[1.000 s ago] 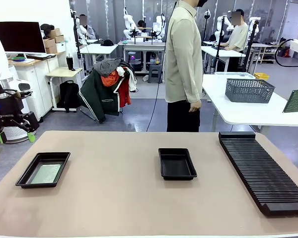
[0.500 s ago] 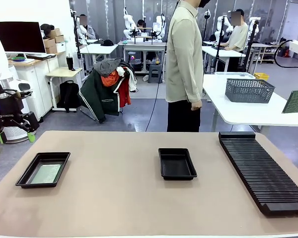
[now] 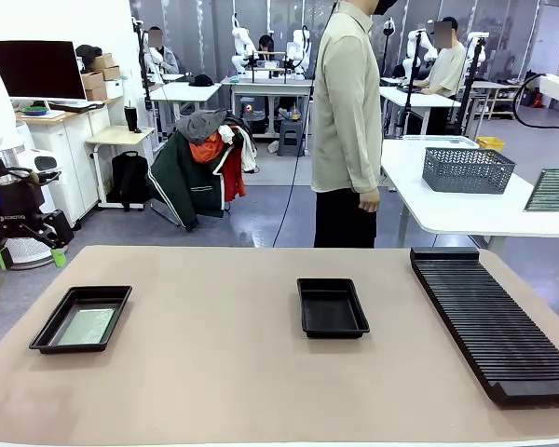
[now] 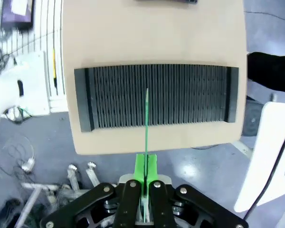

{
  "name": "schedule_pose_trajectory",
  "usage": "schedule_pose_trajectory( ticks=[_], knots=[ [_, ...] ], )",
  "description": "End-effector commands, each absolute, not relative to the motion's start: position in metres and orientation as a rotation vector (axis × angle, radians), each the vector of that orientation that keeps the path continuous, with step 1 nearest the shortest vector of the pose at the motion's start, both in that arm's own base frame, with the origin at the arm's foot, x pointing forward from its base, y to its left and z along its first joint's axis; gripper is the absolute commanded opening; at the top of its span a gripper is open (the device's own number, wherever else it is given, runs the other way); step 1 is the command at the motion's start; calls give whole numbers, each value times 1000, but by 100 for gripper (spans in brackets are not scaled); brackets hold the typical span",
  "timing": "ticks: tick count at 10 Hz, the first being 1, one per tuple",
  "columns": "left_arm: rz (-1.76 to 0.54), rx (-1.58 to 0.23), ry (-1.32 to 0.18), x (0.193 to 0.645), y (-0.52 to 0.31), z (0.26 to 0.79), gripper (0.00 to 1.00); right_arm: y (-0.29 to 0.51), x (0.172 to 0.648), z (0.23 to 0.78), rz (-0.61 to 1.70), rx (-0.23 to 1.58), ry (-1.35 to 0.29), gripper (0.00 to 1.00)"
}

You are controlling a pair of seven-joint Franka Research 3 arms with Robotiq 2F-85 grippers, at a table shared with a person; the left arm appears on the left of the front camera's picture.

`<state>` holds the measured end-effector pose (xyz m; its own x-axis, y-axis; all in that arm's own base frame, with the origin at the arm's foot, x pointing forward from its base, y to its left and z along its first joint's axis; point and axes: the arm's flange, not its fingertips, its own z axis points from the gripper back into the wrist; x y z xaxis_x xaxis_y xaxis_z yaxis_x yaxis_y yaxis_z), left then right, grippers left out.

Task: Inspect and transfer BCBs to ESD trays.
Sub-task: Pick up the Blank PCB from the PCB Rack and place it in the right ESD tray.

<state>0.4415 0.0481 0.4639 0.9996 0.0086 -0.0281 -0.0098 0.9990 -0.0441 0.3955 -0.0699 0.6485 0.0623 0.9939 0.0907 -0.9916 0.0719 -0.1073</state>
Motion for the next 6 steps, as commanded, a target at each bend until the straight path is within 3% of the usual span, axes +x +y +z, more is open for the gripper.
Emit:
schedule_pose_trajectory(
  ticks=[1,6],
  knots=[
    [8,-45,26,442,49,463,100,-62,422,654,1250,172,-221,2],
    [8,-45,26,442,49,463,100,-40,441,611,679,497,-197,2]
  ],
)
